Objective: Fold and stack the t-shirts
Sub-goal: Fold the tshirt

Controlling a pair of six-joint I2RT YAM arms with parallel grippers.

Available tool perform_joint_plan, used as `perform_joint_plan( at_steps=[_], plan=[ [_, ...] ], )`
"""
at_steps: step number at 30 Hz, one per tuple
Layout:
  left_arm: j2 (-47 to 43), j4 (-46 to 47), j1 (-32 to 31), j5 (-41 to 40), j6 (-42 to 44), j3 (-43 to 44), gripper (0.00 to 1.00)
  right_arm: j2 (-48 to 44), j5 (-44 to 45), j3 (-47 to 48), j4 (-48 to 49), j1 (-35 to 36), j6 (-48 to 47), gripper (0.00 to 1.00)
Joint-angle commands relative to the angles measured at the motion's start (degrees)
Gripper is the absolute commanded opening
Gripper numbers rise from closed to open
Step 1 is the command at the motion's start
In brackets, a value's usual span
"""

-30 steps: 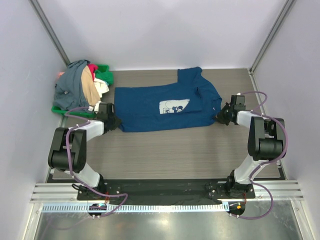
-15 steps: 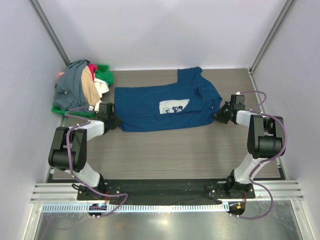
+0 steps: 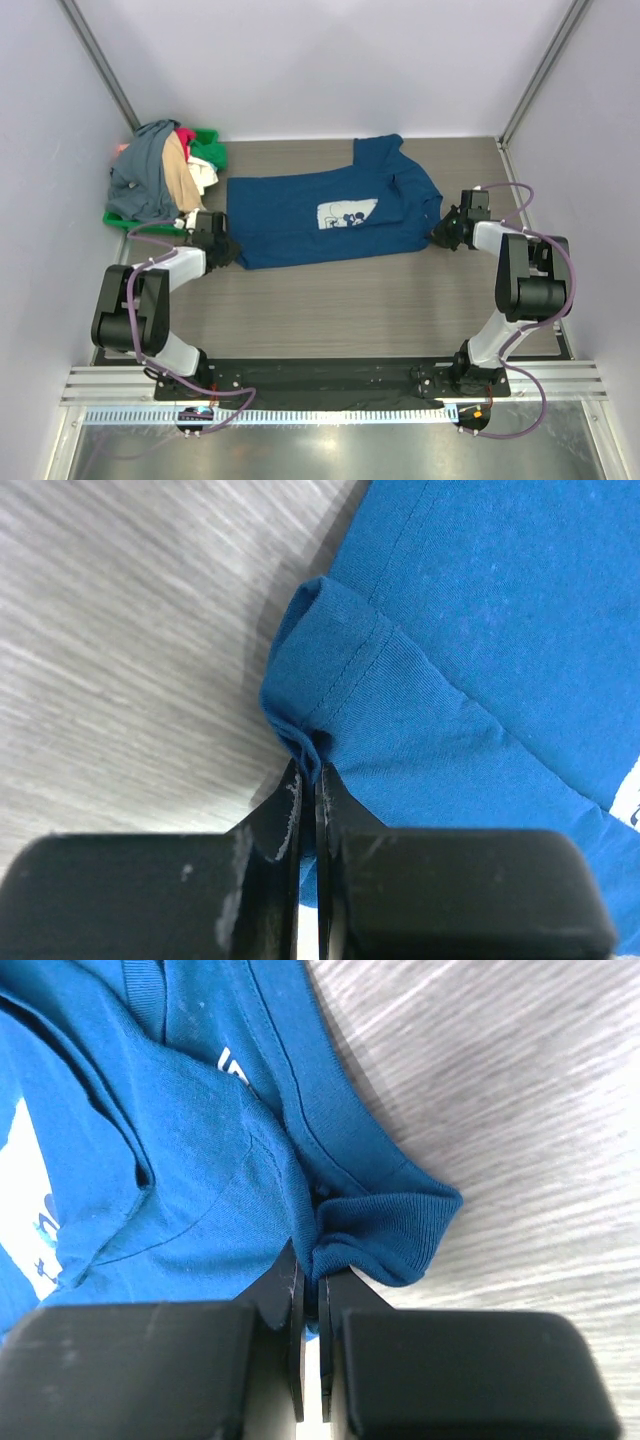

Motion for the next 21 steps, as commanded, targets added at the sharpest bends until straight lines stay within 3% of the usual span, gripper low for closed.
perform_joint_plan(
  at_steps=[1, 21],
  plan=[
    [-1.76, -4.94, -0.27, -2.15, 0.2, -1.91, 0.0, -1.8, 3.08, -1.46, -5.09, -0.02, -0.7, 0.01],
    [-5.89, -7.58, -0.27, -2.15, 0.2, -3.93, 0.0, -5.22, 4.48, -3.65, -8.51, -0.11, 0.62, 0.01]
  ],
)
